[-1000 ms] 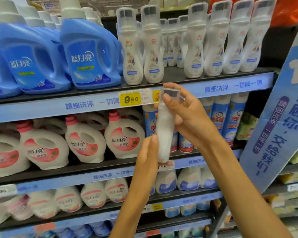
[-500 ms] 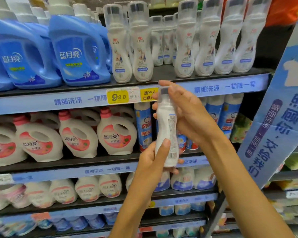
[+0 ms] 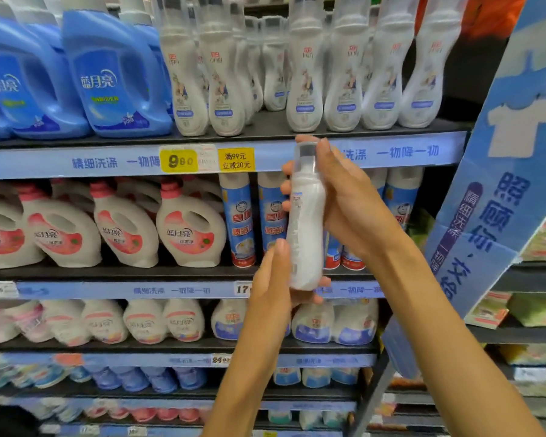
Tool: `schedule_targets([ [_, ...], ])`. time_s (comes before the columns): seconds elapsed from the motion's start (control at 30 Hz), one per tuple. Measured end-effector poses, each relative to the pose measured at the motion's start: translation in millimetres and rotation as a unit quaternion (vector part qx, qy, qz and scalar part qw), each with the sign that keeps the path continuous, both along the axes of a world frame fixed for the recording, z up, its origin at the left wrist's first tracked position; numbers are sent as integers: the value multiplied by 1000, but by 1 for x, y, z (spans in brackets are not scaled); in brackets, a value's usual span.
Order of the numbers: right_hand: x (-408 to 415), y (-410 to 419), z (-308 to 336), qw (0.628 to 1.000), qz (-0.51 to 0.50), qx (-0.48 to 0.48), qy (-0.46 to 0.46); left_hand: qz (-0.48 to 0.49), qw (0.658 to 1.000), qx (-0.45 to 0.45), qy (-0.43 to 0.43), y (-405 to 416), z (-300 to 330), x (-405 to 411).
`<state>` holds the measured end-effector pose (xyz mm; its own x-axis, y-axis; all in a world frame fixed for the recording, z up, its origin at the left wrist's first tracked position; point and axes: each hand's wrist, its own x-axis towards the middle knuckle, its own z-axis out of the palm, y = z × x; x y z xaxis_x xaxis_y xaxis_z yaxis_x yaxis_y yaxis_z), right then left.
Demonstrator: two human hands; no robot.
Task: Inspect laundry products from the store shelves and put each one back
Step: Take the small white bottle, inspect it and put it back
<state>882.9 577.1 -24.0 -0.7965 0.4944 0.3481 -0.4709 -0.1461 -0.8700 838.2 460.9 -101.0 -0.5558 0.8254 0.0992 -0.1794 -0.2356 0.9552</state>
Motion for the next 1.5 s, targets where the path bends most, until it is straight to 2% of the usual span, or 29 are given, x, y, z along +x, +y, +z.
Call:
schedule_targets([
  [0.13, 5, 3, 1, 1000, -8, 16, -3, 35, 991, -27, 123, 1, 0, 11],
  [0.17, 6, 4, 1, 1000, 13, 0, 2, 29, 993, -25, 109, 1, 0, 13],
  [0.23, 9, 5, 1, 995, 74, -57, 21, -29, 999, 14, 5, 0, 2, 16],
  [0.3, 11, 5, 1, 989, 111, -91, 28, -97, 990, 44, -88, -2, 4, 17],
  [0.33, 11, 5, 0, 990, 111, -89, 23, -120, 986, 48, -108, -3, 5, 16],
  [0.4, 10, 6, -1, 995, 80, -57, 10, -126, 986, 41, -100, -3, 6, 14],
  [0.53, 9, 7, 5, 999, -17, 37, -16, -44, 999, 5, 7, -2, 8, 4],
  [0.63, 6, 4, 6, 991, -93, 85, -52, -61, 998, 19, 0, -6, 10, 4],
  [0.7, 5, 2, 6, 990, -79, 84, -79, -85, 996, 35, -12, -11, 12, 5],
  [0.87, 5, 3, 4, 991, 39, -3, -128, -186, 978, 68, -70, -26, 23, -3],
  [0.97, 2, 2, -2, 986, 74, -58, -135, -227, 969, 67, -66, -33, 30, -11],
  [1.1, -4, 1, -12, 980, 81, -105, -151, -229, 972, 36, -49, -37, 30, -16],
  [1.33, -16, 1, -32, 966, -5, 26, -259, -188, 981, 8, -51, -42, 25, -28],
  [1.5, -17, -4, -29, 970, -2, 33, -241, -190, 981, -2, -46, -46, 21, -35],
])
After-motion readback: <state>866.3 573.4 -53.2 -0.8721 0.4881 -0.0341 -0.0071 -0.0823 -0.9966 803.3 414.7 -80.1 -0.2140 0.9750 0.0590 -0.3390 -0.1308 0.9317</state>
